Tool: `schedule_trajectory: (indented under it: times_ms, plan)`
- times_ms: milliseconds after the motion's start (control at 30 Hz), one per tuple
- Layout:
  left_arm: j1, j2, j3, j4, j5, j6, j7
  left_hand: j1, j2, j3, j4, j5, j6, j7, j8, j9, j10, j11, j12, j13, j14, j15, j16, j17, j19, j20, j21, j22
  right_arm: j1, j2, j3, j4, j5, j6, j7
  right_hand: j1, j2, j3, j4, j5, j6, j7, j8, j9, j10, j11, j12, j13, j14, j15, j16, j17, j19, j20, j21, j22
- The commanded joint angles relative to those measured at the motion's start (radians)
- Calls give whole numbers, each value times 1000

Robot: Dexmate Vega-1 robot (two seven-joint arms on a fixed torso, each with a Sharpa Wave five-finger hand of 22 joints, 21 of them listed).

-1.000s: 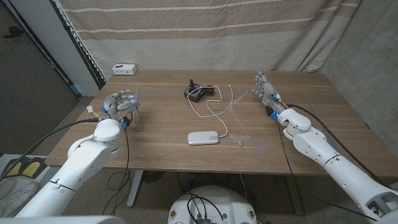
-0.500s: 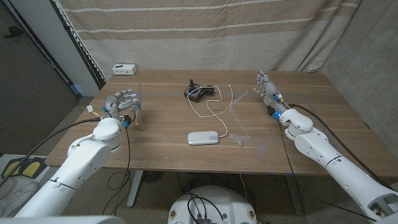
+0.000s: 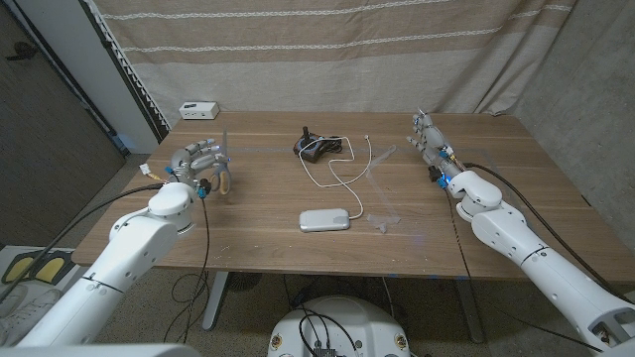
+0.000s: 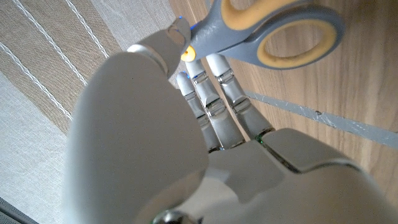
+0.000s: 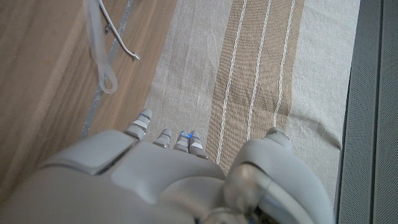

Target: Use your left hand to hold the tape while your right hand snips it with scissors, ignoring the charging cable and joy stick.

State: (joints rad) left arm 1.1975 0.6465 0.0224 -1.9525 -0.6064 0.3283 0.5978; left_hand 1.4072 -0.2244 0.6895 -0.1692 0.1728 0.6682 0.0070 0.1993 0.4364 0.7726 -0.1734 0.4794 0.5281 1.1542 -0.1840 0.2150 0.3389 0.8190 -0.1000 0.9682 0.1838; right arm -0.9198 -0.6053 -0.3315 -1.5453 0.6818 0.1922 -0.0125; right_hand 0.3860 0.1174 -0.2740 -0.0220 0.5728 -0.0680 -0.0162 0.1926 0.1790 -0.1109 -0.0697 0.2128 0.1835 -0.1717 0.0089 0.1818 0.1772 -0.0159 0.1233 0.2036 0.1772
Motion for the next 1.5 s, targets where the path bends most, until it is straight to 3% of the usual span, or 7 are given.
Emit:
schedule_trajectory:
  times_ms: [33,833,1267,1500]
  plan:
    - [-53,4,18,47,-73,-24,-43,88,90,10,6,6,14,-2,4,-1,17,-2,-4,-2,37,-36,9,6,-5,-122,6,2,17,-5,4,-1,-9,4,2,9,-1,0,-4,0,-3,2,2,4,0,-1,-2,4,-35,-3,4,1,-2,-4,-4,0]
    - [-59,-16,16,78,-244,-96,-104,87,94,11,7,7,42,-4,8,-15,43,-5,-4,-18,36,-37,10,8,-11,-122,11,1,-3,4,1,-16,7,14,14,12,3,3,-6,-3,-2,3,2,4,0,1,-2,4,-35,-2,3,1,0,-5,-5,0]
    - [-110,-34,59,138,-317,-134,-167,87,94,10,7,7,47,-4,7,-21,45,-6,-4,-18,37,-37,10,9,-13,-122,13,2,-13,1,6,-28,10,14,8,15,5,4,-7,-4,-2,3,2,4,0,1,-2,4,-35,-3,3,1,0,-5,-6,0]
    - [-142,-40,84,169,-349,-142,-201,87,95,11,7,7,85,-20,18,-27,55,-4,-1,-20,37,-37,10,10,-15,-122,16,1,-5,14,5,-9,8,35,13,16,6,5,-7,-5,-2,3,2,4,-1,1,-3,4,-35,-2,3,1,0,-5,-6,0]
